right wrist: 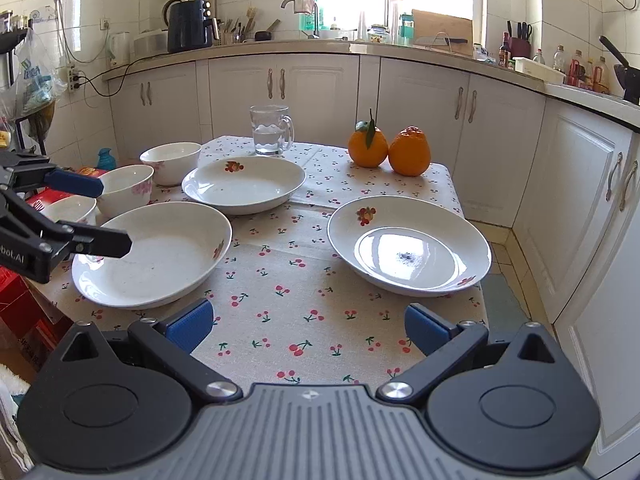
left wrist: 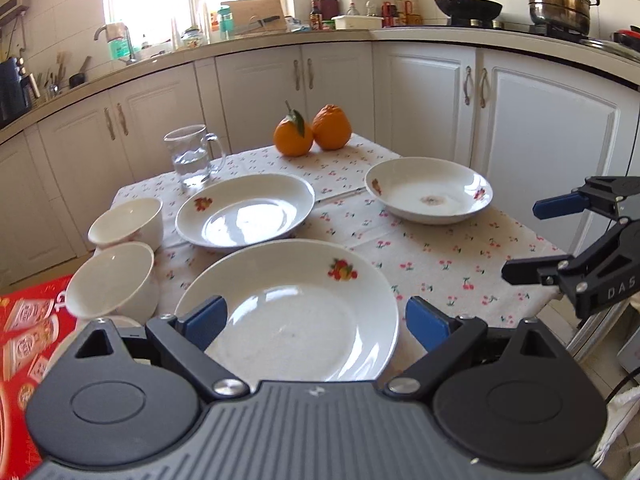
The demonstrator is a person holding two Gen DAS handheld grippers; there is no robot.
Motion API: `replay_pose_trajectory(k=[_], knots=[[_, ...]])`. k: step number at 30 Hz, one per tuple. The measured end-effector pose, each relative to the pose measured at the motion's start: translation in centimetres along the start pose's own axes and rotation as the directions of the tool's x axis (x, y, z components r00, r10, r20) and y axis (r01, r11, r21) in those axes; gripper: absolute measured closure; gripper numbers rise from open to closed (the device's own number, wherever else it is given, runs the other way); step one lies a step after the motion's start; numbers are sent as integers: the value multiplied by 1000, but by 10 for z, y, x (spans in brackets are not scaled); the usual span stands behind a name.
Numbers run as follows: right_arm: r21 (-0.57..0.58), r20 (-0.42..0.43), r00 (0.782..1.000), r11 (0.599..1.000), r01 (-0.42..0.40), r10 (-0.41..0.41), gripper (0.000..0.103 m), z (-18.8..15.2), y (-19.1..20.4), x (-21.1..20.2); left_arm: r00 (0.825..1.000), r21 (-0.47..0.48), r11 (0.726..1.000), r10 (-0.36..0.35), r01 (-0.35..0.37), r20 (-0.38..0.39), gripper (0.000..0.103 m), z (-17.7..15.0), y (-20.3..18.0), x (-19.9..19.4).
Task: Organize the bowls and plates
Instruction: 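Withdraw the left gripper and move the right gripper toward the large white plate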
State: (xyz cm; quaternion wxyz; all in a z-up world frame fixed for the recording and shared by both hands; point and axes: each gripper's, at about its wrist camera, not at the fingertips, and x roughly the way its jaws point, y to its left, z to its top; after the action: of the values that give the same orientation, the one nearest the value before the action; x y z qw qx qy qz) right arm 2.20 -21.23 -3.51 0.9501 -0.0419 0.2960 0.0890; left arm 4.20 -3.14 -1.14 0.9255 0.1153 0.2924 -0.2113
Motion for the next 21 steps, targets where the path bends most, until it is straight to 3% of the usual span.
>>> replay_pose_trajectory(k=[11, 21], knots=[[-49, -36, 998, 997, -59, 57, 0, 7, 19, 10, 995, -31, 999, 40, -43, -96, 7, -50, 22, -2], [-79, -123, 968, 971, -228, 217, 0, 26, 30, 45, 992, -32, 999, 21, -25, -123, 7, -59, 21, 20]])
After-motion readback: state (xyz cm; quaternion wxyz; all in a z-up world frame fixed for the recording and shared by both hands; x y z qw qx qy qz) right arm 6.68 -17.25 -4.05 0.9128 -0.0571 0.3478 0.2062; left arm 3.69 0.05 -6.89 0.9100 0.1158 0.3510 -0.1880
